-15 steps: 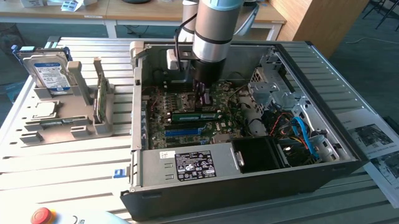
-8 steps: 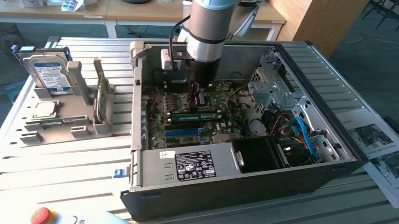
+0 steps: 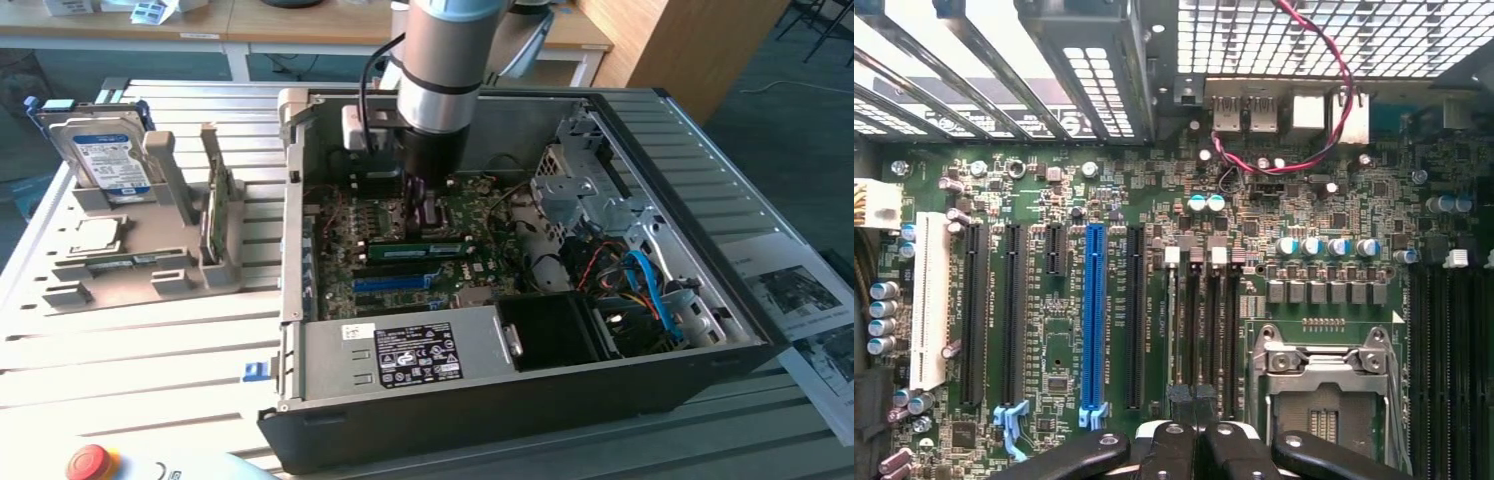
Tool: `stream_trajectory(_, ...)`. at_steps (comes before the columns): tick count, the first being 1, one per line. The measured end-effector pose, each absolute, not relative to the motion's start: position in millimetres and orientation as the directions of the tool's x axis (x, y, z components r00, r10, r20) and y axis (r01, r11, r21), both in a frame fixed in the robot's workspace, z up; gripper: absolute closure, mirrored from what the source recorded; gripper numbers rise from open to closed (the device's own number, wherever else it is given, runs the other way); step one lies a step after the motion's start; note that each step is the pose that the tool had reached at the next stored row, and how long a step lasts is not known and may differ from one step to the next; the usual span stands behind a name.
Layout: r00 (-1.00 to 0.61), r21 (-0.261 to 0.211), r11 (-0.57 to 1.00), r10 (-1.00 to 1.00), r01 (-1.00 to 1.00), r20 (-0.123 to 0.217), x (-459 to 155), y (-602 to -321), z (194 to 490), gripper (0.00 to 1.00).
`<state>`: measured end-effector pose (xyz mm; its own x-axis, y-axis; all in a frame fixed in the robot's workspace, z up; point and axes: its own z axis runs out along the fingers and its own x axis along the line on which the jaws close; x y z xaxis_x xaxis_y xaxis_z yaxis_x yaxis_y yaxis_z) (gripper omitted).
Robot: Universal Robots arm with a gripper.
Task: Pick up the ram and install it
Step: 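Press down the ram until it locks into place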
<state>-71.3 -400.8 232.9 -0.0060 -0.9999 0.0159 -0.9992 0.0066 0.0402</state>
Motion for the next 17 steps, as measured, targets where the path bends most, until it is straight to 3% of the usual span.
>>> stream_trajectory(17, -0.006, 0.04, 0.007, -1.0, -0.999, 0.016, -71.2, -406.6, 227.7, 0.89)
